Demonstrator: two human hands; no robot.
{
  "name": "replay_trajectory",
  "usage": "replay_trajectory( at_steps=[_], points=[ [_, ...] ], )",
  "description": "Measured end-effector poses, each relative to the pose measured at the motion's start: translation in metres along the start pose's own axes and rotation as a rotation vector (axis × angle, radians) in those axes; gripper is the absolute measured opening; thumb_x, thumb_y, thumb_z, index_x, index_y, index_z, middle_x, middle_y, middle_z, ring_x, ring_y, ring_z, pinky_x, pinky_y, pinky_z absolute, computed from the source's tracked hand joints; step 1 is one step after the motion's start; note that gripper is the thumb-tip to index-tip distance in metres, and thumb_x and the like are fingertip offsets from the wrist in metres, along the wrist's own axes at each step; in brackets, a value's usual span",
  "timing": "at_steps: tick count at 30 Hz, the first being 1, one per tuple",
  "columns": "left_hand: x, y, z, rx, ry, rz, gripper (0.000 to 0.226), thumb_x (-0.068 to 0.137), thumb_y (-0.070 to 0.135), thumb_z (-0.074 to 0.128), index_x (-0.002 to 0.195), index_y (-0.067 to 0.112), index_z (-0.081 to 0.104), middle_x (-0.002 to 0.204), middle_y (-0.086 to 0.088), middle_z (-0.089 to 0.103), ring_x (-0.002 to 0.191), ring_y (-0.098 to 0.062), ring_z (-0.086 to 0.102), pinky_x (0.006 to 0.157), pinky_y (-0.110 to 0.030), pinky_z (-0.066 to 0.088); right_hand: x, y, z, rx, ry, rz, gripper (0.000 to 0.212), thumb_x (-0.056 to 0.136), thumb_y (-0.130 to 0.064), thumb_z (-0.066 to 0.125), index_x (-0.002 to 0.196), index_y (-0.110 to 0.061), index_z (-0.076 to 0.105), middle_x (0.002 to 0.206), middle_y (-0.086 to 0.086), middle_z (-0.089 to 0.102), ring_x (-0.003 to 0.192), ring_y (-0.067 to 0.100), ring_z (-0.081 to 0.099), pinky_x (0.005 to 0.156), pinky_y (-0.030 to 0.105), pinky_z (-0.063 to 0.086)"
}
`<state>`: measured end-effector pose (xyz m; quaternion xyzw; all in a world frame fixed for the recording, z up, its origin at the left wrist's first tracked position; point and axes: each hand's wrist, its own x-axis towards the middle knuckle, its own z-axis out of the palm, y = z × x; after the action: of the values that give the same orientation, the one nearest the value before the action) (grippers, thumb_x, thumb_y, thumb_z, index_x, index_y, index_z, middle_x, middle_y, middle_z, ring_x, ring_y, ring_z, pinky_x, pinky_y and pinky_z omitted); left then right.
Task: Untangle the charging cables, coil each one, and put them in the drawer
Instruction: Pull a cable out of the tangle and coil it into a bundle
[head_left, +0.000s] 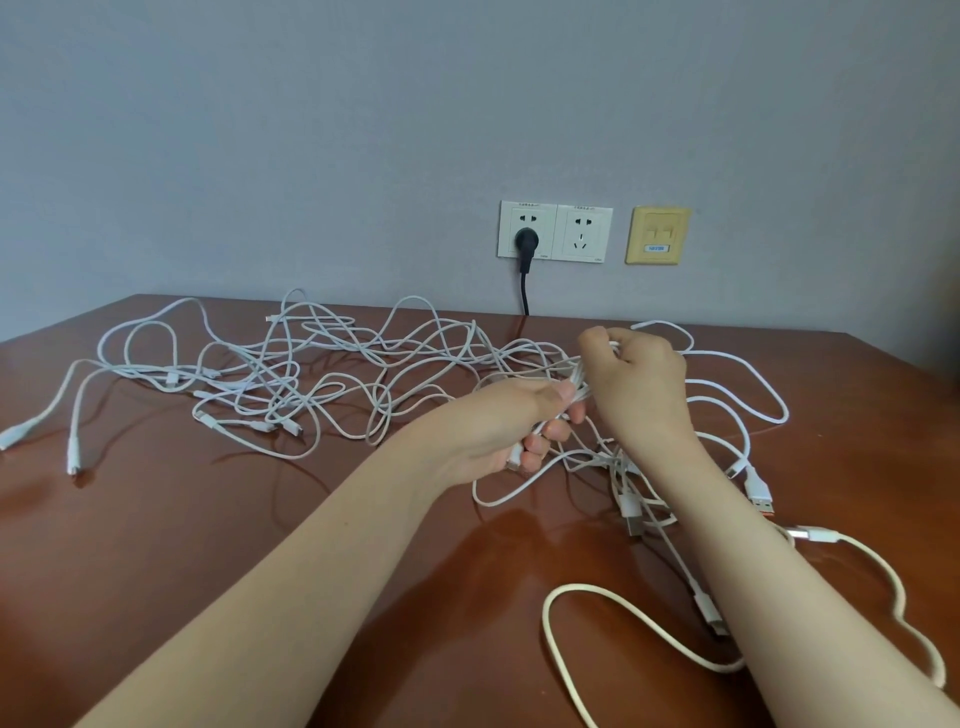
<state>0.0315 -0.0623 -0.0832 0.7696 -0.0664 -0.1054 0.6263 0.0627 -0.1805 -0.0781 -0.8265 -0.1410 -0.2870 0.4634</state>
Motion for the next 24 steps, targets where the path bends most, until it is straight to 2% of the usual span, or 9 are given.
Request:
replay_trajectory(
  at_steps=[3, 7, 11, 14, 16, 18, 20, 22, 24],
  points=[
    [-0.003, -0.005, -0.003, -0.048, -0.068, -0.006, 0.031, 0.102, 0.023, 0.034, 0.079, 0.014, 0.053, 0.062, 0.003, 0.039, 0.051, -0.006, 0.030, 0.045, -0.014, 0.026, 0.002, -0.001, -0.002, 0.034, -0.118, 0.027, 0.043, 0.086, -0.015, 0.044, 0.048, -0.015, 0.024, 0.041, -0.001, 0.027, 0.047, 0.012, 0.022, 0.050, 0.033, 0.021],
    [-0.001, -0.006, -0.006, -0.002, -0.003, -0.014, 0.033, 0.102, 0.022, 0.034, 0.077, 0.015, 0.054, 0.063, 0.004, 0.039, 0.049, -0.005, 0.030, 0.044, -0.012, 0.025, 0.001, 0.001, -0.005, 0.102, -0.213, 0.013, 0.041, 0.092, -0.020, 0.045, 0.055, -0.016, 0.029, 0.049, -0.002, 0.028, 0.048, 0.009, 0.025, 0.050, 0.029, 0.024],
    [-0.001, -0.002, -0.014, -0.002, 0.121, 0.024, 0.034, 0.102, 0.018, 0.034, 0.074, 0.015, 0.053, 0.063, 0.003, 0.039, 0.048, -0.005, 0.030, 0.042, -0.011, 0.026, -0.001, -0.002, -0.007, 0.206, -0.367, 0.058, 0.034, 0.096, -0.039, 0.040, 0.071, -0.016, 0.046, 0.039, -0.011, 0.042, 0.036, 0.001, 0.039, 0.042, 0.012, 0.028],
    [-0.001, 0.000, -0.026, 0.000, 0.244, 0.037, 0.035, 0.102, 0.017, 0.033, 0.073, 0.015, 0.053, 0.063, 0.003, 0.040, 0.050, -0.007, 0.029, 0.042, -0.013, 0.027, -0.003, -0.002, -0.008, 0.173, -0.381, 0.096, 0.033, 0.095, -0.041, 0.040, 0.078, -0.015, 0.051, 0.047, -0.010, 0.044, 0.038, 0.000, 0.040, 0.050, 0.022, 0.030],
    [-0.001, -0.001, -0.032, 0.123, 0.339, 0.046, 0.037, 0.102, 0.018, 0.034, 0.070, 0.017, 0.053, 0.062, 0.003, 0.042, 0.052, -0.009, 0.031, 0.047, -0.018, 0.029, -0.003, -0.001, -0.010, 0.087, -0.351, 0.023, 0.037, 0.097, -0.035, 0.038, 0.071, -0.012, 0.049, 0.048, -0.007, 0.044, 0.045, 0.003, 0.042, 0.055, 0.028, 0.029],
    [-0.001, -0.004, -0.036, 0.422, 0.428, 0.062, 0.037, 0.100, 0.017, 0.038, 0.067, 0.018, 0.053, 0.064, 0.003, 0.046, 0.058, -0.011, 0.039, 0.055, -0.023, 0.031, -0.003, 0.001, -0.013, -0.081, -0.364, -0.112, 0.042, 0.099, -0.029, 0.035, 0.062, -0.013, 0.043, 0.049, -0.004, 0.044, 0.059, 0.016, 0.044, 0.059, 0.032, 0.027],
    [-0.002, -0.006, -0.035, 0.720, 0.446, 0.028, 0.030, 0.097, 0.013, 0.041, 0.071, 0.017, 0.054, 0.076, -0.001, 0.051, 0.075, -0.016, 0.048, 0.064, -0.025, 0.030, -0.003, 0.003, -0.013, -0.191, -0.362, -0.217, 0.040, 0.099, -0.028, 0.037, 0.062, -0.014, 0.043, 0.057, 0.000, 0.047, 0.066, 0.025, 0.045, 0.062, 0.035, 0.026],
    [-0.001, -0.008, -0.033, 0.816, 0.420, -0.006, 0.026, 0.096, 0.013, 0.042, 0.076, 0.020, 0.057, 0.086, -0.003, 0.052, 0.088, -0.020, 0.050, 0.071, -0.022, 0.031, -0.002, 0.004, -0.013, -0.225, -0.336, -0.270, 0.034, 0.098, -0.027, 0.041, 0.070, -0.009, 0.051, 0.065, 0.007, 0.056, 0.071, 0.030, 0.050, 0.066, 0.039, 0.035],
    [-0.002, -0.009, -0.032, 0.829, 0.376, -0.009, 0.027, 0.095, 0.014, 0.043, 0.073, 0.021, 0.057, 0.085, -0.002, 0.052, 0.089, -0.019, 0.050, 0.072, -0.022, 0.032, -0.002, 0.004, -0.014, -0.209, -0.302, -0.271, 0.030, 0.097, -0.027, 0.044, 0.071, -0.013, 0.052, 0.065, 0.003, 0.057, 0.072, 0.028, 0.051, 0.067, 0.038, 0.039]
  ],
)
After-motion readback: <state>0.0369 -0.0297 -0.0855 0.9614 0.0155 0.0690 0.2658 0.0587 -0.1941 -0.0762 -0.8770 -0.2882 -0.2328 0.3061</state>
